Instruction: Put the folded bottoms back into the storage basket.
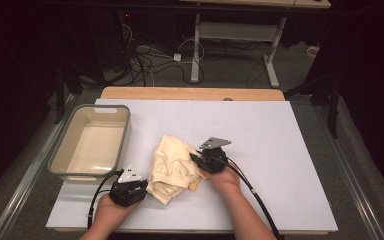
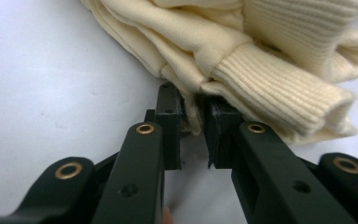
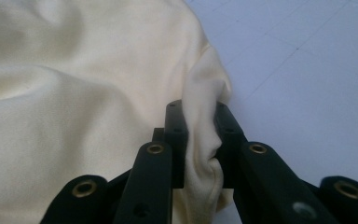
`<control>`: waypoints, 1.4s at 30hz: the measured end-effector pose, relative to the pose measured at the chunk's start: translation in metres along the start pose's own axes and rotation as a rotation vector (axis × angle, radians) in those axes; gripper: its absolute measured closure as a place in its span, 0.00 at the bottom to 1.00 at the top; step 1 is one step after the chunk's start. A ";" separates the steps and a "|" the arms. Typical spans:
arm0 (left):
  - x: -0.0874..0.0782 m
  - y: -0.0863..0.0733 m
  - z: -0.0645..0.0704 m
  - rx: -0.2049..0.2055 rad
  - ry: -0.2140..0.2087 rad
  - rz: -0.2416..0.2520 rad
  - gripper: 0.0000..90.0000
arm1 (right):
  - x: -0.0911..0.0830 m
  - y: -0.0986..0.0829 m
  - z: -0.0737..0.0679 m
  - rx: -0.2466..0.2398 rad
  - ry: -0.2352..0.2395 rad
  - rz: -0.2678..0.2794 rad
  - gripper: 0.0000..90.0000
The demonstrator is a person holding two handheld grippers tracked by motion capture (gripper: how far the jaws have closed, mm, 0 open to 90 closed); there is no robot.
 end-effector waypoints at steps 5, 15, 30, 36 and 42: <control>-0.001 0.000 0.002 0.016 0.000 0.002 0.86 | -0.002 0.000 -0.001 -0.010 -0.021 0.020 0.92; -0.002 0.005 0.001 -0.001 -0.001 -0.065 0.86 | -0.004 0.000 -0.001 -0.013 -0.028 0.050 0.92; 0.005 0.031 0.003 0.066 0.020 -0.348 0.85 | -0.004 0.000 0.000 0.001 -0.023 0.048 0.92; 0.009 0.037 0.003 0.087 0.007 -0.423 0.85 | -0.004 0.000 0.000 -0.001 -0.025 0.047 0.92; 0.012 0.042 0.004 0.116 0.006 -0.485 0.85 | -0.004 0.000 0.000 -0.004 -0.027 0.043 0.92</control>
Point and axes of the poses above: each handheld gripper's, and its own axes: x roughly forward along the jaws, y roughly out of its top, z roughly to its right, the point moved 4 cm from there along x, roughly forward along the jaws, and after that the axes turned 8 degrees about z, right-handed, at the moved point
